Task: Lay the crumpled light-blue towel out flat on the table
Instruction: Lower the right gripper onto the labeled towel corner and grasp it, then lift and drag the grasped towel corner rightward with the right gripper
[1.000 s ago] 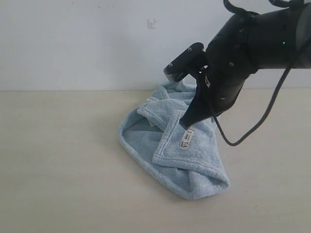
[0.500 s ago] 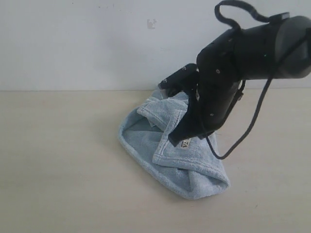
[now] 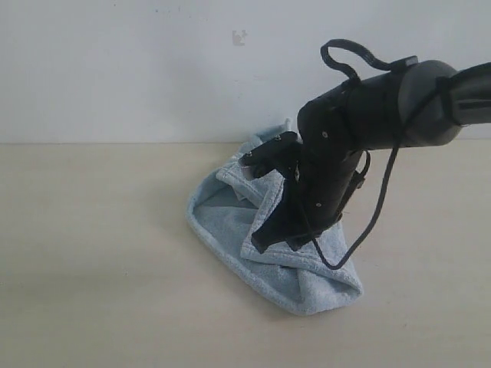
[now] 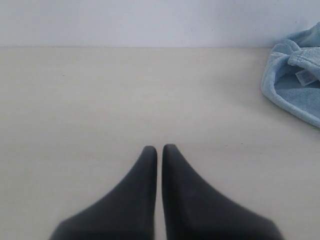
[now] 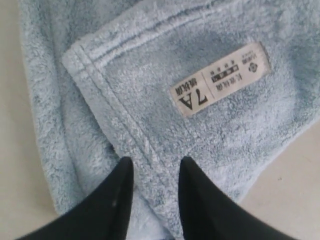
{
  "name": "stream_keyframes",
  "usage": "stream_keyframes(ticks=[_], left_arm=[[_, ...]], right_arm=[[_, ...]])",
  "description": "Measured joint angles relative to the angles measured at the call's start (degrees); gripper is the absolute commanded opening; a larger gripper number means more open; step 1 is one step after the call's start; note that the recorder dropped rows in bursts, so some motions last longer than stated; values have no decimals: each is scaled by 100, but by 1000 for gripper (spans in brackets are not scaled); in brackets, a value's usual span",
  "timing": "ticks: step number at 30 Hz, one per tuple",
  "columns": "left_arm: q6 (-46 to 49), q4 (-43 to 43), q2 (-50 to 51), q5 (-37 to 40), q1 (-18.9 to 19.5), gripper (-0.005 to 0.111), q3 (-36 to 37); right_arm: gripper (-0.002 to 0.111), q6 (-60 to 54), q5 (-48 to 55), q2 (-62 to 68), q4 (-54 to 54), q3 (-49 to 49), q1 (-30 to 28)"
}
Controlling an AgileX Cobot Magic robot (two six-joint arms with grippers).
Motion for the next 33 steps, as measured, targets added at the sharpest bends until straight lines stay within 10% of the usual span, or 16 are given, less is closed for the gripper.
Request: stream_keyframes(ticks=[33], left_arm=[[0, 0, 0, 0, 0, 4, 0]], right_arm=[[31, -2264, -611, 722, 1462, -3, 0]])
